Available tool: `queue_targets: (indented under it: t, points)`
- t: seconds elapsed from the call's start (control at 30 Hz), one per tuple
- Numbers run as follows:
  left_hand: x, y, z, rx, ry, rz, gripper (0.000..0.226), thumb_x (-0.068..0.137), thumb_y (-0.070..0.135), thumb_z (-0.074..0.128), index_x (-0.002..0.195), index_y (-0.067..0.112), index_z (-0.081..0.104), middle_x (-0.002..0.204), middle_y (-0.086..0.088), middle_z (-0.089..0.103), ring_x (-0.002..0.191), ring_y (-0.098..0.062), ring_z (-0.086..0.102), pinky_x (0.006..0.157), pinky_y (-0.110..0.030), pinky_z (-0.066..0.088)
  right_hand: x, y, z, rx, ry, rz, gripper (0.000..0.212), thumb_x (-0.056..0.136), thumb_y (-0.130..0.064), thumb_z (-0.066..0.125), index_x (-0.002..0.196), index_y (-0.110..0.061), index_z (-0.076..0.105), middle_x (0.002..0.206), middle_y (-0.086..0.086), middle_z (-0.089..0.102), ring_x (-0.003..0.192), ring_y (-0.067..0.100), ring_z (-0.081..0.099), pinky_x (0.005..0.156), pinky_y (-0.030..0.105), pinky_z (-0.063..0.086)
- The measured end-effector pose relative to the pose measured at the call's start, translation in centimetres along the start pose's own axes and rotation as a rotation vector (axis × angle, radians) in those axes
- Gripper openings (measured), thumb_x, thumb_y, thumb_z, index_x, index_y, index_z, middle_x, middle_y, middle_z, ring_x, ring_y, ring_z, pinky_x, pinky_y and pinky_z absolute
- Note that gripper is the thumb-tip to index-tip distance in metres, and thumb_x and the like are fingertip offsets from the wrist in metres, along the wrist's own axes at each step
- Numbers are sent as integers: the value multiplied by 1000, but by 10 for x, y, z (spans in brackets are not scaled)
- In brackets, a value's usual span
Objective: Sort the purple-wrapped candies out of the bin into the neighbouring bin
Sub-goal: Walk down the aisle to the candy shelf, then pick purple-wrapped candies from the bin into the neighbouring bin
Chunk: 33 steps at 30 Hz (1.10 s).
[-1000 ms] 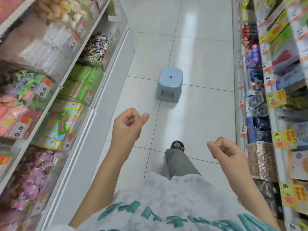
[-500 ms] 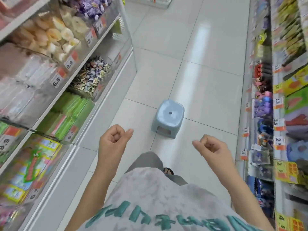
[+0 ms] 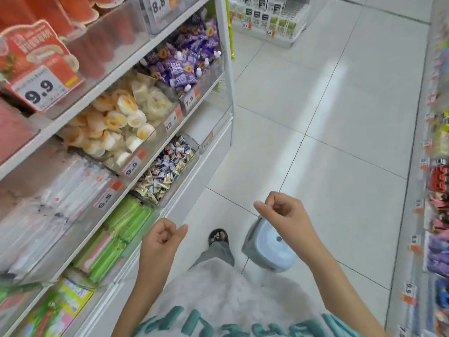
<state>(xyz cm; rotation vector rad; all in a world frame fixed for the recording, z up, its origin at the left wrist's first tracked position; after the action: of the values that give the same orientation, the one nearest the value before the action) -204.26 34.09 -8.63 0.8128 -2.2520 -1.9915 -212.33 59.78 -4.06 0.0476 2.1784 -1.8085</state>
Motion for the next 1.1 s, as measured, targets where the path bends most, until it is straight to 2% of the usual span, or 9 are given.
queue_targets:
  t: [0.17, 0.33, 0.57, 0.67, 0.77, 0.87, 0.93, 1.0, 1.1]
  points:
    - [88, 42, 9, -5, -28, 21, 26, 85, 8, 65, 73, 3, 43, 60, -11, 31, 49, -12, 25, 43, -19, 24, 78, -26, 16, 2, -19, -1, 41, 86, -23, 69, 59, -13, 40, 52, -9, 31, 50, 9, 26, 46, 15, 25]
    - [135, 56, 16, -72, 35, -24, 25, 86, 8, 65, 72, 11, 45, 57, -6, 34, 48, -11, 26, 42, -19, 25, 145, -50, 28, -5, -79, -20, 39, 86, -16, 69, 61, -7, 41, 51, -9, 31, 49, 7, 25, 46, 13, 24]
    - [181, 39, 14, -173, 161, -81, 20, 86, 7, 65, 73, 7, 50, 48, 3, 37, 43, -8, 27, 40, -17, 26, 240, -48, 66, -114, -341, -27, 43, 87, -19, 69, 57, -15, 37, 50, -10, 28, 46, 7, 23, 44, 12, 23]
    - [202, 22, 17, -210, 238, -128, 22, 85, 6, 66, 69, 14, 52, 48, 3, 38, 42, -9, 29, 40, -17, 26, 282, -29, 83, -225, -487, -18, 43, 87, -23, 68, 58, -16, 37, 51, -10, 27, 48, 8, 23, 46, 14, 23]
    - [229, 5, 31, -139, 309, -159, 22, 83, 9, 69, 68, 15, 55, 51, 1, 46, 42, -9, 38, 41, -17, 32, 323, -4, 96, -318, -619, -6, 41, 86, -25, 69, 60, -15, 40, 51, -11, 30, 50, 9, 26, 49, 17, 25]
    - [253, -20, 42, -49, 436, -269, 17, 83, 15, 69, 72, 17, 56, 58, -1, 54, 44, -8, 48, 41, -20, 39, 357, 16, 110, -407, -777, -6, 39, 85, -23, 71, 60, -16, 42, 52, -13, 32, 51, 7, 29, 51, 15, 28]
    - [262, -37, 50, -26, 500, -324, 16, 84, 17, 68, 73, 20, 57, 64, 0, 59, 53, -13, 55, 48, -26, 46, 374, 27, 119, -467, -855, -11, 35, 84, -22, 72, 61, -17, 46, 51, -14, 38, 51, 4, 34, 53, 13, 30]
    - [269, -54, 56, -20, 533, -348, 15, 82, 16, 69, 75, 23, 59, 70, 2, 62, 64, -18, 59, 63, -35, 50, 389, 39, 129, -505, -910, -19, 29, 82, -22, 73, 63, -19, 51, 54, -17, 49, 53, -1, 41, 56, 11, 34]
    - [278, -79, 61, 30, 555, -428, 17, 79, 22, 73, 81, 31, 58, 82, 12, 64, 84, -18, 63, 81, -35, 50, 407, 64, 144, -564, -994, -26, 19, 80, -23, 75, 73, -22, 58, 72, -15, 59, 59, -6, 50, 61, 8, 39]
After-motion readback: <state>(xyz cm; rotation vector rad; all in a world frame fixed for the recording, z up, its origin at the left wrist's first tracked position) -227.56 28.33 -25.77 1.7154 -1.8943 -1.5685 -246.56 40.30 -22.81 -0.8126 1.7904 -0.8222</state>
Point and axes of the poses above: each hand's wrist, its own x-axis towards the middle knuckle, its own z-axis out of the palm, y = z × x, the point moved 7 cm from there along x, towards the middle knuckle
